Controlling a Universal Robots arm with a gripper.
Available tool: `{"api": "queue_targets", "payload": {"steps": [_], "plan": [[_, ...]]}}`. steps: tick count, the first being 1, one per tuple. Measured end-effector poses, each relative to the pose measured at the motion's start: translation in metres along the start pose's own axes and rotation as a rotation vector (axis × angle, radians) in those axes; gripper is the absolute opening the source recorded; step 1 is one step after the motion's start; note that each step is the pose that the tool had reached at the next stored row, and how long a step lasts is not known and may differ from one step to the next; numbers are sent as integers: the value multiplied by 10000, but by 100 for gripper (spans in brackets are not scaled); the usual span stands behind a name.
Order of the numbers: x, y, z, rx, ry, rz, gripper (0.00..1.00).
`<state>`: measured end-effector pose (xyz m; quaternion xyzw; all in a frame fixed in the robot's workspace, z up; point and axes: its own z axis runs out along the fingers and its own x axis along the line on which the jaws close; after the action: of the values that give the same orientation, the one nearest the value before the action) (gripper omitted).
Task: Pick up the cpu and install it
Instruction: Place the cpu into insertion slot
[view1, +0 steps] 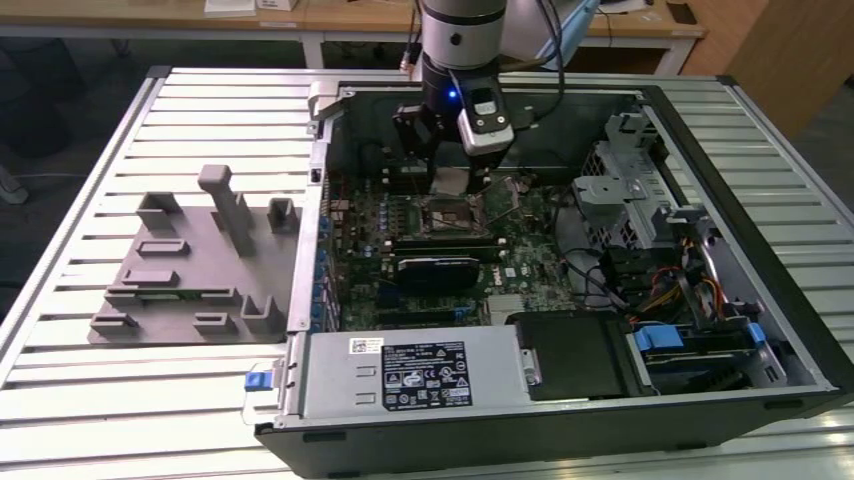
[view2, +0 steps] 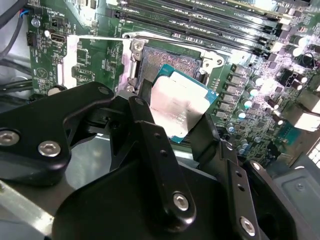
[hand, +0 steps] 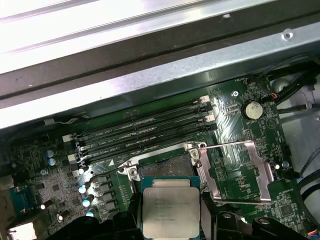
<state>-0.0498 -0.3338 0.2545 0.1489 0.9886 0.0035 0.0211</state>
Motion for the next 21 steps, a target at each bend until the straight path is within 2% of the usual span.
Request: {"api": "queue_targets", "payload": {"steps": [12, 21], "plan": [[0, 0, 0, 46, -15, 1136, 55], [0, 0, 0, 98, -31, 2413, 55]]}}
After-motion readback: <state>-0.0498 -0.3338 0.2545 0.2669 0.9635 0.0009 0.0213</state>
